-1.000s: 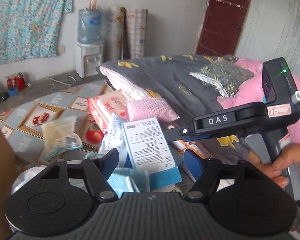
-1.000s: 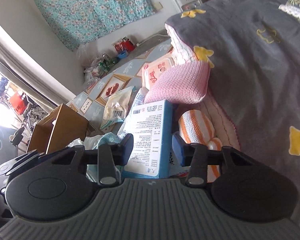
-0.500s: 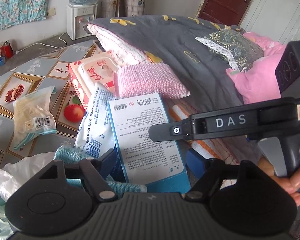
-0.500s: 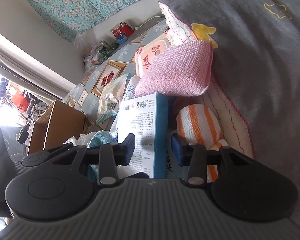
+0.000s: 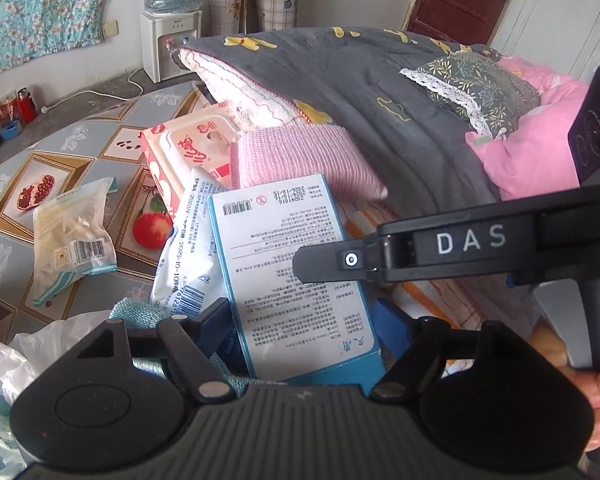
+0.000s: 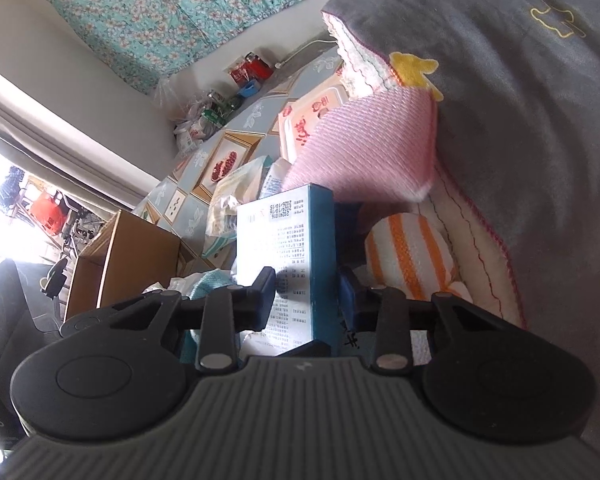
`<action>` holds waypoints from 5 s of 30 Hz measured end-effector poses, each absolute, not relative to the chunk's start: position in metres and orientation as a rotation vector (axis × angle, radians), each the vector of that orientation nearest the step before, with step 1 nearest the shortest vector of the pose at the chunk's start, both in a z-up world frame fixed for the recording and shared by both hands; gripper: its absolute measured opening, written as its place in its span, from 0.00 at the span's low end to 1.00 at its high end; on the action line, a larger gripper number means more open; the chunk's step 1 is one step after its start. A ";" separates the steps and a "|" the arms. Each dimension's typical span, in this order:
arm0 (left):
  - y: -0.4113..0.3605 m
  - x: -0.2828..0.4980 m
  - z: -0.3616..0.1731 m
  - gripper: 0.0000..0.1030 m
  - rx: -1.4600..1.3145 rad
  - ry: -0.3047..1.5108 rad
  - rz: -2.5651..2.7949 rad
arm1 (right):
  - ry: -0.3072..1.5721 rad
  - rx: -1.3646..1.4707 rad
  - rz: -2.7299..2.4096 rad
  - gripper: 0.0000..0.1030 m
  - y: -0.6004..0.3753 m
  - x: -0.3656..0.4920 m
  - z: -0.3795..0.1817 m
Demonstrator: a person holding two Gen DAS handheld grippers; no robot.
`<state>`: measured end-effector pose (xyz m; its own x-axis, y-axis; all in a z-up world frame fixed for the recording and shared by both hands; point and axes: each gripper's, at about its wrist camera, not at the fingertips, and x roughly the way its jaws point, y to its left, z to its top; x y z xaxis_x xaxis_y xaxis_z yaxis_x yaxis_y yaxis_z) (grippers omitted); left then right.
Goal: Organize soft objects
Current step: 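Lift the medicine box with the right gripper over the cardboard box, then lower the medicine box into the cardboard box and open the right gripper, then move the right gripper to the pink knitted pad and close on it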
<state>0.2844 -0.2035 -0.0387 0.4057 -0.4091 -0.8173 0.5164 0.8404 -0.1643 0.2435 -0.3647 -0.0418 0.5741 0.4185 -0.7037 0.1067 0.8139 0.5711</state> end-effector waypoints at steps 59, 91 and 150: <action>0.187 0.305 0.007 0.73 -0.019 0.968 0.019 | 1.181 0.369 0.662 0.32 0.085 0.382 -0.002; 0.252 0.367 -0.062 0.83 -0.295 1.135 0.234 | 1.024 0.359 0.731 0.33 0.028 0.385 0.008; -0.152 0.275 0.019 0.72 0.003 0.810 -0.501 | 0.843 0.469 0.041 0.51 -0.406 0.244 0.031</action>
